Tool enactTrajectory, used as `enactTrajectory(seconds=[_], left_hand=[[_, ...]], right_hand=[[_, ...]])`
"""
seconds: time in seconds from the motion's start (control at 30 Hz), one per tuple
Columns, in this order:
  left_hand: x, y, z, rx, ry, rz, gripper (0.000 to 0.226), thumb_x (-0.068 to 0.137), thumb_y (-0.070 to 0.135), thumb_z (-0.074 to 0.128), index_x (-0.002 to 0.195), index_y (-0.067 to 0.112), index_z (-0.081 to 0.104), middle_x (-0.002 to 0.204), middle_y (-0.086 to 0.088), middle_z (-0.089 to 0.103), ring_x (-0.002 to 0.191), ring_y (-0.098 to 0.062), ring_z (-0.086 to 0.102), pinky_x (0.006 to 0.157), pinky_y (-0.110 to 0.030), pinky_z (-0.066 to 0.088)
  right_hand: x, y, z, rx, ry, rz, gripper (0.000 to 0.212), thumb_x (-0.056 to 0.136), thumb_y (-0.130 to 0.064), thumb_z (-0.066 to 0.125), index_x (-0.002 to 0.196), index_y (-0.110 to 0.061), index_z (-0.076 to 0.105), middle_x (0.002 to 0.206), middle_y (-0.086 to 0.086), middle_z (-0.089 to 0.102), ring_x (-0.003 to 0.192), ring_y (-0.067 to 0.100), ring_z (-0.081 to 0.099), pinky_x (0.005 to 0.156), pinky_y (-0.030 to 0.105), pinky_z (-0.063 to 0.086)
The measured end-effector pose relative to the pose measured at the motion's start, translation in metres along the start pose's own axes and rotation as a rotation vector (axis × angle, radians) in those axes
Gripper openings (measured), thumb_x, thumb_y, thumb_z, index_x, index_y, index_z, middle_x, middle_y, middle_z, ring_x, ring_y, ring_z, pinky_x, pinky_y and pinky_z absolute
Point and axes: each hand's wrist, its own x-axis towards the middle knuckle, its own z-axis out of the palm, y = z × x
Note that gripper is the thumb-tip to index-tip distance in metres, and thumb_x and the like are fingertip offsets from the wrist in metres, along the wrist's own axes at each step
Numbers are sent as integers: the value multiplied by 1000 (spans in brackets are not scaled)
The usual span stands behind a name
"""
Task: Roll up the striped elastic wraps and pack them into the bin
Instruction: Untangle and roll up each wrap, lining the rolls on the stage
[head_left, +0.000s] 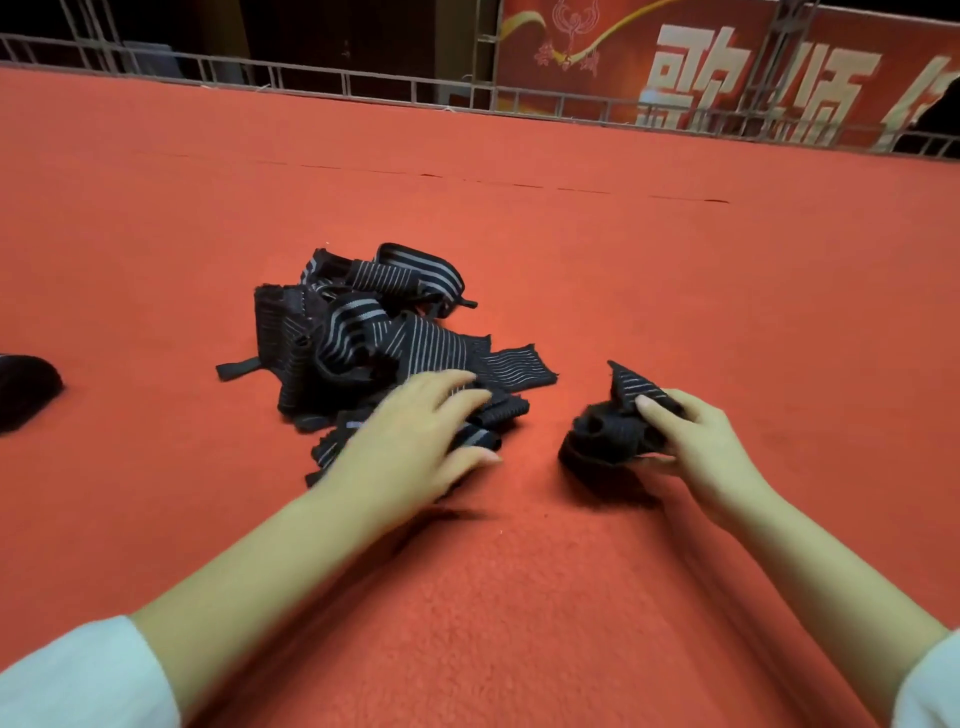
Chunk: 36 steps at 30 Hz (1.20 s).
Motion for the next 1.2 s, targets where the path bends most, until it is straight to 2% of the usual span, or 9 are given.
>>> enactTrajectory(seconds=[0.13, 0.3, 0.5, 0.6, 0.67, 0.73, 0.9, 1.03, 1.2], left_hand=[[20, 66, 29, -230, -243, -74, 81, 84, 58, 57, 147, 14, 32, 152, -3, 35, 140, -16, 30, 115, -23, 15], [30, 79, 39, -332, -150, -100, 44, 92, 27, 61, 134, 17, 53, 133, -2, 59, 123, -20, 53, 101, -29, 39], [-7, 49, 27, -100, -43, 123, 46, 71, 9, 52, 111, 18, 72, 109, 2, 72, 98, -17, 70, 76, -28, 57], [-30, 34, 23, 6, -183, 210, 45, 77, 29, 47, 114, 21, 71, 115, 3, 70, 103, -11, 68, 87, -18, 50], [-42, 37, 20, -57, -362, 167, 68, 85, 64, 37, 134, 21, 56, 139, 1, 54, 127, -12, 52, 107, -20, 32], [-50, 47, 21, -139, -467, 40, 101, 70, 85, 10, 145, 24, 40, 154, 3, 33, 143, -12, 28, 115, -20, 12], [-41, 70, 25, -62, -334, -70, 85, 77, 79, 14, 123, 27, 62, 133, 9, 56, 126, -11, 47, 105, -26, 33], [-38, 72, 32, -17, -388, -73, 51, 91, 51, 50, 136, 28, 47, 140, 11, 48, 132, -8, 40, 115, -27, 15], [-36, 69, 32, -34, -394, -29, 43, 96, 32, 51, 138, 25, 48, 136, 6, 47, 129, -14, 40, 119, -29, 10]], right_hand=[[-10, -2, 11, 93, -74, 0, 14, 97, -12, 51, 94, -12, 65, 93, 11, 68, 83, 22, 65, 76, 41, 54], [-17, 3, 9, 90, -67, -25, 17, 97, -7, 49, 97, -10, 65, 106, 24, 68, 93, 31, 65, 82, 49, 54], [-30, 14, 8, 53, -65, 1, 21, 91, 5, 55, 97, -11, 66, 105, 19, 69, 95, 31, 65, 91, 59, 50], [-42, 15, 7, -148, -156, -25, 26, 87, -7, 64, 103, -27, 64, 105, 4, 69, 90, 19, 64, 76, 46, 56], [-49, 10, 6, -325, -207, -120, 36, 79, -24, 63, 112, -37, 58, 121, -6, 61, 111, 9, 55, 92, 32, 46], [-53, 0, 5, -469, -207, -295, 44, 76, -29, 57, 119, -36, 55, 133, -14, 49, 127, -2, 40, 105, 12, 26], [-48, -5, 26, -647, -466, -511, 33, 89, -14, 65, 120, -25, 64, 131, -11, 56, 124, -2, 46, 106, 11, 28], [-37, 10, 39, -869, -580, -368, 49, 86, -19, 70, 132, -22, 55, 129, -6, 58, 118, 5, 45, 104, 16, 30], [-34, 15, 39, -801, -563, -152, 39, 80, -25, 75, 117, -23, 62, 104, -2, 62, 102, 14, 54, 92, 26, 42]])
